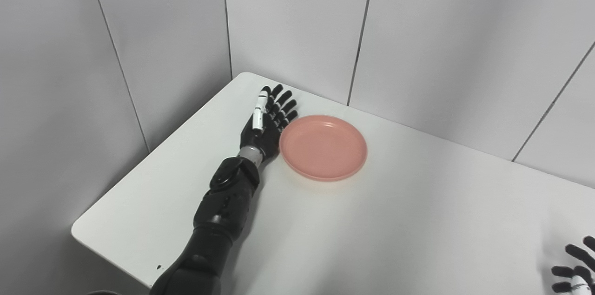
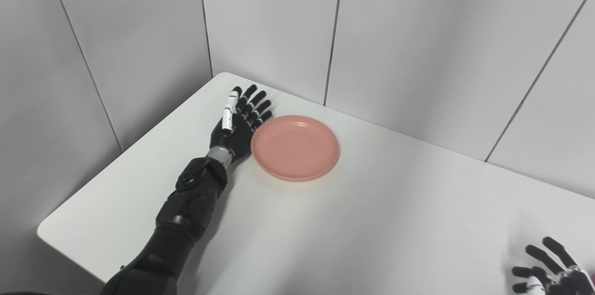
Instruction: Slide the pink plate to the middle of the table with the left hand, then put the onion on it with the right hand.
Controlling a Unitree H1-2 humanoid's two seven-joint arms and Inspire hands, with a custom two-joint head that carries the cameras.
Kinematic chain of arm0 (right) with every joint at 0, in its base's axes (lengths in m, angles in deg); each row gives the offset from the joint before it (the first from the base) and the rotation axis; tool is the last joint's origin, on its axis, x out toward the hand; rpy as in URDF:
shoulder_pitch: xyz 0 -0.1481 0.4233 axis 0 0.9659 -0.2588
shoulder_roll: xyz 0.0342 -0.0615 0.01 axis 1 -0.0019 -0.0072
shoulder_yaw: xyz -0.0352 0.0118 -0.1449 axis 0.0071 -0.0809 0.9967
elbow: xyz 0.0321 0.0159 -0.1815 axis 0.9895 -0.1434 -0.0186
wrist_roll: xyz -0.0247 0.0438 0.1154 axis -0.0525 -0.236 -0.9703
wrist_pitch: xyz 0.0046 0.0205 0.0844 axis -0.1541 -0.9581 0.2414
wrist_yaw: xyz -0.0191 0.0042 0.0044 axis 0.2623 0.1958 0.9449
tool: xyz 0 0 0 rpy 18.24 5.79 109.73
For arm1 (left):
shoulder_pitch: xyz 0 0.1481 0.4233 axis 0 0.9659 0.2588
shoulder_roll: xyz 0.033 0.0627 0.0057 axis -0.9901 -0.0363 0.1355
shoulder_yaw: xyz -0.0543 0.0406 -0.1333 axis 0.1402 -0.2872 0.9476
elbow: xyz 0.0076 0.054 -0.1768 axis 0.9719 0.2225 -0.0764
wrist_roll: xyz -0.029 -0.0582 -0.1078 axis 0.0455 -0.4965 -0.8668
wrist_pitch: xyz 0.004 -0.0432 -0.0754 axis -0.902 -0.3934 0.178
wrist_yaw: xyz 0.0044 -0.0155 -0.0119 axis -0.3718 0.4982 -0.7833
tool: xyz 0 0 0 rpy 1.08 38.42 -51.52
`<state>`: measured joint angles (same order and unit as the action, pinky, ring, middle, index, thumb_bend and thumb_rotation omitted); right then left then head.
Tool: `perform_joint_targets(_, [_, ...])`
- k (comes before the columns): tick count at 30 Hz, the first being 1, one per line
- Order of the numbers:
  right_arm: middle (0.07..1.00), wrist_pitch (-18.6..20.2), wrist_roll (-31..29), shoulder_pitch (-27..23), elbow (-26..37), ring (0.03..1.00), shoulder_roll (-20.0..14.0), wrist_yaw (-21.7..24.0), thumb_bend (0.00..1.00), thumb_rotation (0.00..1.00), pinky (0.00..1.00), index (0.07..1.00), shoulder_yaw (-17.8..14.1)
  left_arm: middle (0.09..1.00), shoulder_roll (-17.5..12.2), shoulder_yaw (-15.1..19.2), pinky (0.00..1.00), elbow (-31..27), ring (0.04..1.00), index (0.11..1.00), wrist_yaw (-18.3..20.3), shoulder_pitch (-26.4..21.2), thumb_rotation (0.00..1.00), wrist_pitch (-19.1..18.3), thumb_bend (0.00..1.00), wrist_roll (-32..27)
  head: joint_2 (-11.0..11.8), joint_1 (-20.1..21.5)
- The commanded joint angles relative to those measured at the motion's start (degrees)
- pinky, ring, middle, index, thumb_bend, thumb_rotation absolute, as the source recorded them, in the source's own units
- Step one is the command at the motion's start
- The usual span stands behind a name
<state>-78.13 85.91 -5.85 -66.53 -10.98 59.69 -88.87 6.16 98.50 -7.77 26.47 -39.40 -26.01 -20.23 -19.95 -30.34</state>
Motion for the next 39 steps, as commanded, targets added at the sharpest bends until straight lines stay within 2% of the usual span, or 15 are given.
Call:
perform_joint_targets(1, [0.704,-1.8,0.4,-0.7,1.9,0.513,-0.5,0.5,0.45,0.0,0.36,0.765,0.4,0.927,1.6,-1.4,0.92,1.2,0.92,0.917,-0.7,0.7,1.0,-5.0,0.35,1.0,-0.2,0.4])
perform_joint_targets(6, [0.737,-0.5,0.2,-0.1,3.6,0.524,0.0,0.2,0.45,0.0,0.36,0.761,0.8,0.932,2.7,-2.9,0.92,0.0,0.924,0.924,0.1,0.8,1.0,-6.8,0.35,0.8,-1.1,2.7])
perform_joint_targets(7, [0.77,-0.6,0.0,-0.1,3.7,0.62,-0.1,0.3,0.41,0.0,0.39,0.776,0.8,0.934,2.9,-3.2,0.92,-0.1,0.926,0.927,0.2,0.8,1.0,-7.0,0.36,0.8,-1.1,2.7])
perform_joint_targets(9, [0.795,-0.1,-0.3,0.0,4.1,0.693,-0.1,0.3,0.39,0.0,0.41,0.788,0.8,0.936,3.3,-3.9,0.92,0.0,0.927,0.927,0.4,0.6,1.0,-7.1,0.36,1.1,-1.4,3.0])
perform_joint_targets(10, [0.827,0.5,-0.2,0.1,4.5,0.757,0.0,0.2,0.32,0.51,0.4,0.806,0.9,0.934,3.4,-4.4,0.92,0.1,0.925,0.926,0.4,0.5,1.0,-7.1,0.35,1.4,-1.4,3.0])
perform_joint_targets(11, [0.852,0.9,-0.1,0.1,4.8,0.797,0.1,0.0,0.3,0.71,0.43,0.822,0.9,0.931,3.5,-4.7,0.92,0.2,0.922,0.924,0.3,0.5,1.0,-7.1,0.35,1.6,-1.4,3.0])
perform_joint_targets(12, [0.864,1.4,0.0,0.2,5.3,0.817,0.2,-0.1,0.28,0.82,0.45,0.83,1.0,0.93,3.8,-5.3,0.92,0.2,0.921,0.923,0.3,0.5,1.0,-7.2,0.35,2.1,-1.4,3.0])
perform_joint_targets(13, [0.89,1.7,0.1,0.2,5.6,0.856,0.3,-0.2,0.29,0.9,0.56,0.85,1.0,0.93,4.1,-5.7,0.91,-0.2,0.92,0.924,0.2,0.5,1.0,-7.5,0.35,2.3,-2.1,3.4])
perform_joint_targets(16, [0.92,1.9,-0.2,0.2,5.8,0.894,0.3,0.0,0.32,0.95,0.71,0.872,1.0,0.936,5.0,-6.3,0.91,-1.3,0.926,0.927,0.3,0.7,1.0,-8.8,0.36,2.0,-2.6,4.4])
perform_joint_targets(21, [0.943,2.2,0.8,0.5,6.8,0.923,0.4,-0.2,0.37,0.97,0.82,0.903,1.5,0.939,6.1,-8.1,0.92,-2.4,0.93,0.925,1.2,1.6,1.0,-9.4,0.36,2.7,-3.9,7.0])
perform_joint_targets(25, [0.976,3.4,1.3,0.7,8.2,0.967,0.8,-0.2,0.33,1.0,0.98,0.947,1.9,0.929,7.2,-9.5,0.89,-4.2,0.919,0.913,1.1,2.9,1.0,-10.6,0.35,3.2,-4.7,9.1])
perform_joint_targets(28, [0.998,4.9,1.6,0.7,9.4,0.997,1.2,-0.2,0.41,1.0,1.0,0.987,2.2,0.929,7.7,-10.6,0.9,-5.2,0.923,0.912,1.4,3.8,1.0,-11.1,0.35,3.6,-5.4,11.1])
perform_joint_targets(31, [1.0,6.5,2.1,0.6,10.8,1.0,1.9,-0.9,0.18,1.0,1.0,0.999,2.4,0.938,8.4,-11.4,0.91,-6.3,0.934,0.922,2.0,4.8,1.0,-11.5,0.36,3.8,-5.9,12.4])
perform_joint_targets(34, [1.0,7.6,4.0,0.8,11.9,1.0,3.1,-2.0,0.07,1.0,1.0,1.0,2.8,0.941,8.8,-11.9,0.92,-7.9,0.939,0.926,2.2,5.9,1.0,-12.2,0.36,3.7,-6.9,15.3])
perform_joint_targets(39, [1.0,6.7,4.7,1.0,11.7,1.0,4.1,-2.6,0.0,1.0,1.0,1.0,3.0,0.94,9.9,-12.6,0.93,-10.8,0.942,0.931,2.0,7.4,1.0,-13.4,0.37,3.6,-8.1,19.6])
